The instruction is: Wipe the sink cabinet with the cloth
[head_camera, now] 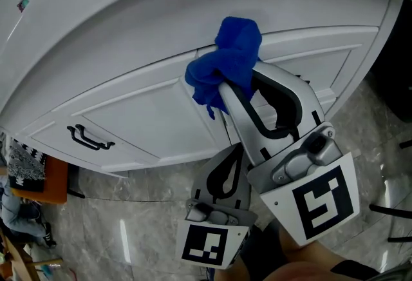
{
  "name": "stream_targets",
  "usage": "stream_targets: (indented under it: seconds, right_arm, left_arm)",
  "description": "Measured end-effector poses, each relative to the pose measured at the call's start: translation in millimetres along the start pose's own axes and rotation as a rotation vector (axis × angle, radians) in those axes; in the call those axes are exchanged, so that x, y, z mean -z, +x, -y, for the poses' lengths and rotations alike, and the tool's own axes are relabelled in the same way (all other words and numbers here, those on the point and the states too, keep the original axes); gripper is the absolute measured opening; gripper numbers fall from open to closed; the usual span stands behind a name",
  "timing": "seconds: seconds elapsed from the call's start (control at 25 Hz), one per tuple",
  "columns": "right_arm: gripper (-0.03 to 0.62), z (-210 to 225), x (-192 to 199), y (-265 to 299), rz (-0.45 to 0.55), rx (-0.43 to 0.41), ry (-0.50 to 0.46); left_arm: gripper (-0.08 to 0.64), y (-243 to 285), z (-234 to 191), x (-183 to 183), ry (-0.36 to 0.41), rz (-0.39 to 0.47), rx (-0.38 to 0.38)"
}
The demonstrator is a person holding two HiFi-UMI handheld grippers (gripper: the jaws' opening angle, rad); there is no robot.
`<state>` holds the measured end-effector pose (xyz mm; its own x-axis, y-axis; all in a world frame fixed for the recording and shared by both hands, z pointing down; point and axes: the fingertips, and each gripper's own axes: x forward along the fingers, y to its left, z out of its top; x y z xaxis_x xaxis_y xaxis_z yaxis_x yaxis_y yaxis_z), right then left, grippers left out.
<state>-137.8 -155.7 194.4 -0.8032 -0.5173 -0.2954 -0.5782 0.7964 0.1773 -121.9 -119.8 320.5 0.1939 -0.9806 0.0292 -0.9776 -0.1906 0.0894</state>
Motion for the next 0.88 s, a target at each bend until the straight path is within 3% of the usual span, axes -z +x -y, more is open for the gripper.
stream_targets:
  seconds: [0.6, 0.88]
  right_arm:
    - [0.075, 6.3, 7.8, 3.2, -0.017, 0.016, -0.011]
    - [0.075, 23.7, -1.0, -11.2, -0.008, 0.038, -0.025]
  left_arm:
    - [0.006, -5.9, -13.2, 3.6, -0.013, 0.003, 0.011]
    - [0.006, -4.3, 4.9, -3.0, -0.033, 0.024, 0.052]
